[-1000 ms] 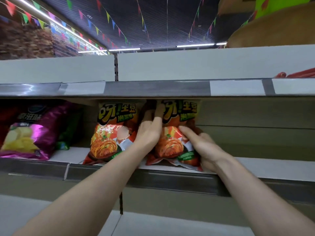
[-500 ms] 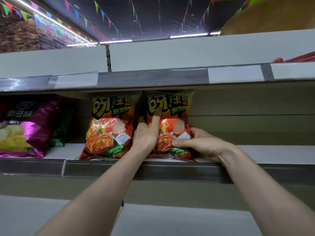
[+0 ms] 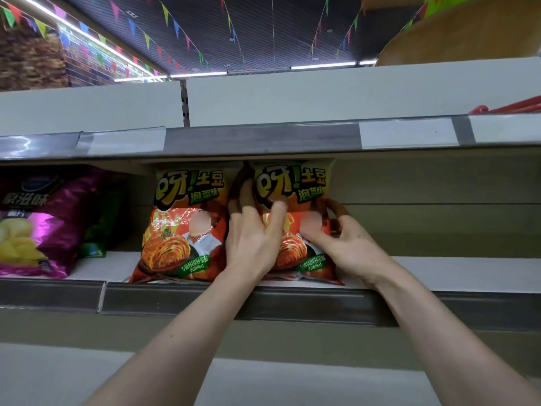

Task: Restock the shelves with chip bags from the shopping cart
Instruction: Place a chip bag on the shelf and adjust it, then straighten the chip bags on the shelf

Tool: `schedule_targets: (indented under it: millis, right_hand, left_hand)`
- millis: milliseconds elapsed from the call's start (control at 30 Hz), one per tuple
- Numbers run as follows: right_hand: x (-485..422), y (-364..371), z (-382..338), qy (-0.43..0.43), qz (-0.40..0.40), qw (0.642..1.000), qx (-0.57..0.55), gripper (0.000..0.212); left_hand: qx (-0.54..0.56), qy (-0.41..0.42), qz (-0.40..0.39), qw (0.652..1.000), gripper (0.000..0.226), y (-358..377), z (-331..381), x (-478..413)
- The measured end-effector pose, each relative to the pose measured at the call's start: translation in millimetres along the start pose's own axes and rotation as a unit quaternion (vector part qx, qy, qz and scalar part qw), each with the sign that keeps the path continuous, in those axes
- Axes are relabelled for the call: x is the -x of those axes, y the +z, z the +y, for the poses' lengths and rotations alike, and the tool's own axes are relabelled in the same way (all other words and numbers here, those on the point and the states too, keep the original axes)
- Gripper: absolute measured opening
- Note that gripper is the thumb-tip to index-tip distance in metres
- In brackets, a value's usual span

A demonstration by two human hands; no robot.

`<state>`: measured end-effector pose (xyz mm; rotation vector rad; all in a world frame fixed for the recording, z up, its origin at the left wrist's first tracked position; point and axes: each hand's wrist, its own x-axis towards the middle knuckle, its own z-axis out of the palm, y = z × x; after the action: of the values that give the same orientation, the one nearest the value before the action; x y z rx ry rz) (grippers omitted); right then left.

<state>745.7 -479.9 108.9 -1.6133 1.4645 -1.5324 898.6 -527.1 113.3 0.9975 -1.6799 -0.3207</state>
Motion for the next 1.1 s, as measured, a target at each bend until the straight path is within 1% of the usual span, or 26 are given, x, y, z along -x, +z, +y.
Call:
schedule_targets:
  millis: [33,67,100,133,167,200,267,367,467,567,600,633,700,767,933,1033,1100]
  right_hand:
    - [1.3,0.4,-1.6,0.003,0.007,1.000,0.007,0.069]
    - [3.1,0.5,-3.3,0.002,0.016,0.999,0.027,0.067]
    - [6.5,1.0,-6.3,-0.006,0.031,0.997,0.064,0.059]
    - [10.2,1.7,-8.9,-0.017,0.048,0.992,0.118,0.051]
    - [14.2,2.4,-11.6,-0.035,0.059,0.982,0.178,0.046]
    - [17.1,3.8,-13.4,-0.059,0.062,0.970,0.227,0.048]
    - [19.5,6.6,-14.6,-0.099,0.052,0.954,0.278,0.055]
    - [16.6,7.1,-10.7,-0.103,0.046,0.944,0.311,0.060]
    - [18.6,8.0,-10.9,-0.110,0.049,0.935,0.334,0.060]
    - [20.3,7.9,-12.2,-0.120,0.072,0.923,0.359,0.054]
    - [20.2,8.1,-12.5,-0.130,0.087,0.910,0.384,0.052]
    - [21.0,8.9,-13.0,-0.154,0.100,0.889,0.420,0.050]
    - [22.3,12.5,-12.7,-0.215,0.099,0.847,0.477,0.046]
    - [21.9,14.3,-11.5,-0.240,0.082,0.830,0.496,0.046]
    - [23.8,13.9,-18.0,-0.213,0.064,0.818,0.531,0.046]
    - [27.3,13.9,-32.8,-0.206,0.064,0.813,0.540,0.048]
    - [29.5,15.2,-41.6,-0.206,0.068,0.824,0.523,0.047]
  left_hand:
    - [-0.051,0.050,0.009,0.997,0.072,0.4,1.1,3.0]
    - [-0.112,0.102,0.020,0.988,0.070,2.6,0.8,4.8]
    - [-0.164,0.149,0.035,0.975,0.066,5.1,-0.2,5.4]
    - [-0.198,0.180,0.048,0.962,0.061,7.1,-0.7,5.8]
    - [-0.216,0.193,0.055,0.956,0.057,8.3,-1.7,5.4]
    - [-0.223,0.194,0.052,0.954,0.055,8.5,-1.6,5.4]
    - [-0.239,0.184,0.032,0.953,0.056,8.9,-1.7,4.4]
    - [-0.285,0.190,0.023,0.939,0.050,10.0,-1.3,4.4]
    - [-0.304,0.202,0.046,0.930,0.046,11.2,-3.0,6.0]
    - [-0.284,0.216,0.083,0.931,0.044,10.3,-2.8,7.0]
    - [-0.278,0.220,0.097,0.930,0.043,9.5,-1.8,7.1]
    - [-0.273,0.226,0.108,0.929,0.042,8.9,-1.1,7.4]
    - [-0.272,0.240,0.125,0.924,0.038,8.7,-1.6,7.7]
    - [-0.275,0.246,0.133,0.920,0.033,9.0,-3.5,7.5]
    - [-0.295,0.247,0.113,0.916,0.038,8.1,-3.5,9.7]
    - [-0.275,0.231,0.090,0.929,0.043,2.8,-3.0,13.6]
    - [-0.237,0.202,0.079,0.947,0.045,-2.1,-1.3,19.4]
